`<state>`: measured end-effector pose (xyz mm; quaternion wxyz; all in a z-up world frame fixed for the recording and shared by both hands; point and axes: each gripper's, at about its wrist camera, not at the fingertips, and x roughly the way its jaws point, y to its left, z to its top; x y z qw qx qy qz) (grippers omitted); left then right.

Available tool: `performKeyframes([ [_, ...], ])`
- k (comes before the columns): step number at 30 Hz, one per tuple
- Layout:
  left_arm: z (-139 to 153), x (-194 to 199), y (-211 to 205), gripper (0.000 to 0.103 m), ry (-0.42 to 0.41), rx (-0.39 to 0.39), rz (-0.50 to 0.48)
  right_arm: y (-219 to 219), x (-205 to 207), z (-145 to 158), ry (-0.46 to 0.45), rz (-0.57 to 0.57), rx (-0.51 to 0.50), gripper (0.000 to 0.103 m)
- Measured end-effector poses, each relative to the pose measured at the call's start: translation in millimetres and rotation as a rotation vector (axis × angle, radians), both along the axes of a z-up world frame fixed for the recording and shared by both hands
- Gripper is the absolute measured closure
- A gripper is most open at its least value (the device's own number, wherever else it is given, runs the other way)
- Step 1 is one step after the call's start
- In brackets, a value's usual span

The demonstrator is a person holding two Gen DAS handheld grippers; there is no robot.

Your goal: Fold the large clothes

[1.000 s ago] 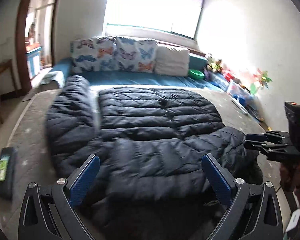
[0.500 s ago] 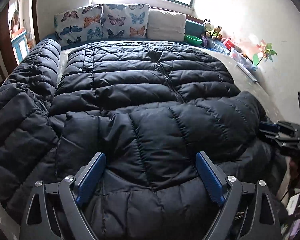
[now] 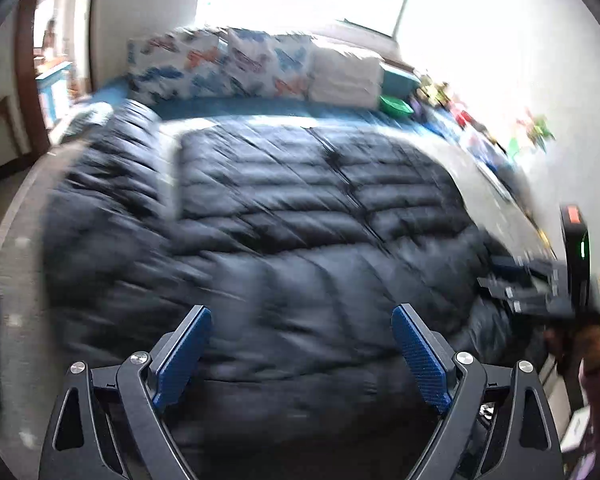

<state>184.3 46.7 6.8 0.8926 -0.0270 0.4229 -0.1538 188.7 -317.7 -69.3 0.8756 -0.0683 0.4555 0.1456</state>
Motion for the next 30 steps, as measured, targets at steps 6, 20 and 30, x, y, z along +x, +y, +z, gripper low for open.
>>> performKeyframes([
  [6, 34, 48, 88, 0.000, -0.022, 0.045, 0.241, 4, -6, 4, -0.013, 0.019, -0.028, 0.031],
  [20, -45, 201, 209, 0.010, 0.287, -0.200, 0.475, 6, -5, 3, 0.011, 0.024, 0.013, 0.015],
  [30, -3, 186, 189, 0.092, 0.147, -0.338, 0.353, 3, -5, 6, 0.020, 0.015, 0.045, 0.015],
])
